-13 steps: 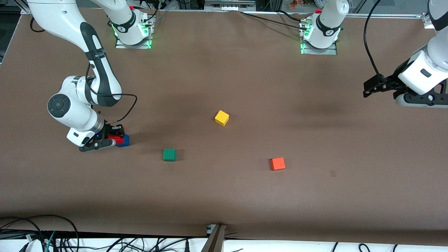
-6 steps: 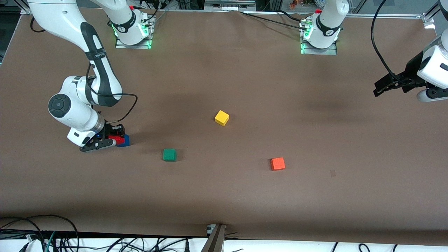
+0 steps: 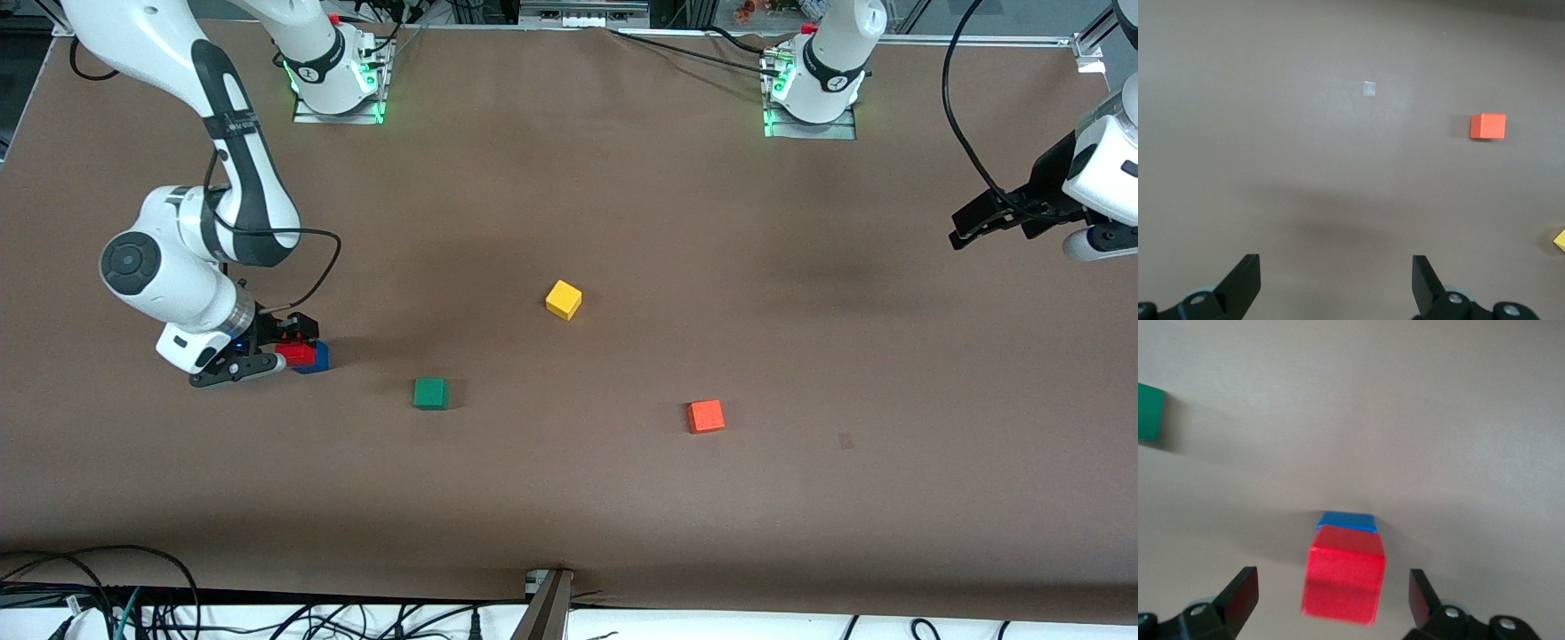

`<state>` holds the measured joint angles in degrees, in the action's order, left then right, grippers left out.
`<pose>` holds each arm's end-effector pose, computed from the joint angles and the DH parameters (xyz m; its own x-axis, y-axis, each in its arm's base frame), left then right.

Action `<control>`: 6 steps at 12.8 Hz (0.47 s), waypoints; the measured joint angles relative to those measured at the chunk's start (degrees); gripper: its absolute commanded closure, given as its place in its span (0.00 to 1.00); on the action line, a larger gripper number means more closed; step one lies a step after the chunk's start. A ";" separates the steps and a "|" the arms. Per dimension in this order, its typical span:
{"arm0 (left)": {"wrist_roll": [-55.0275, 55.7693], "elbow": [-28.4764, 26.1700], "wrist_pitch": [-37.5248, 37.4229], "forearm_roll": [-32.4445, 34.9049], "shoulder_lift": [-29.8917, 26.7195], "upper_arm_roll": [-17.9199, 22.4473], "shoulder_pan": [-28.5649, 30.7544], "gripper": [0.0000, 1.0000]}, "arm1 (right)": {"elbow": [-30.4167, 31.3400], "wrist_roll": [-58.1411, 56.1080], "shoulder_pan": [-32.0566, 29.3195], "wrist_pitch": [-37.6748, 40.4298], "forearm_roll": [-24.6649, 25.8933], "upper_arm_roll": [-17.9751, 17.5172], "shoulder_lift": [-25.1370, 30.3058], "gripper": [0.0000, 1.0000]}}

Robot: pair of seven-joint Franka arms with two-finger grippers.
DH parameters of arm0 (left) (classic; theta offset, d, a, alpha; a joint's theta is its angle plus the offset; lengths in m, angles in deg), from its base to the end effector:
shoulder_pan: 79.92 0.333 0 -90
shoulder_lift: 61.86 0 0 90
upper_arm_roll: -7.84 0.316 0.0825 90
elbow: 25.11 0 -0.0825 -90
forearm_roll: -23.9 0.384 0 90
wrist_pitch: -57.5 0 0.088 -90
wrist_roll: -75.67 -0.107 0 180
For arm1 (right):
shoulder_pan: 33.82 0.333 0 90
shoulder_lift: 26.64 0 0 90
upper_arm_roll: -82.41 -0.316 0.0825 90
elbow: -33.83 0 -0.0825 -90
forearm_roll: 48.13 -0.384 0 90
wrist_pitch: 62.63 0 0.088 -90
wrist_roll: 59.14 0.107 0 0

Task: Pass red block to right arm, stack on blue
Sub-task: 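Open the right gripper and lift it off the red cube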

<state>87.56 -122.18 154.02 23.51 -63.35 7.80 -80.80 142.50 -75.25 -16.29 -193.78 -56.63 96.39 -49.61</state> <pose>0.5541 -0.0096 0.5903 0.9815 0.1911 0.0147 0.1909 -0.9816 0.0100 0.6267 0.0506 0.2973 0.9652 0.2614 0.0106 0.2615 -0.9651 -0.0154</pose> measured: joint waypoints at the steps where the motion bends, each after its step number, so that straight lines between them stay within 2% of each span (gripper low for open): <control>1: 0.00 0.23 0.03 0.00 0.20 -0.01 0.00 0.00 | -2.59 0.00 0.00 4.45 0.00 0.25 0.51 0.00; 6: 0.03 0.82 -0.04 0.00 0.78 -0.18 -0.09 0.00 | -17.89 0.00 -0.12 26.47 0.16 3.28 1.81 0.00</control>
<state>87.60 -121.36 153.99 23.51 -62.57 7.62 -80.89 124.61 -75.25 -16.41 -167.31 -56.47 99.67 -47.80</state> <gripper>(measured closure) 0.000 0.000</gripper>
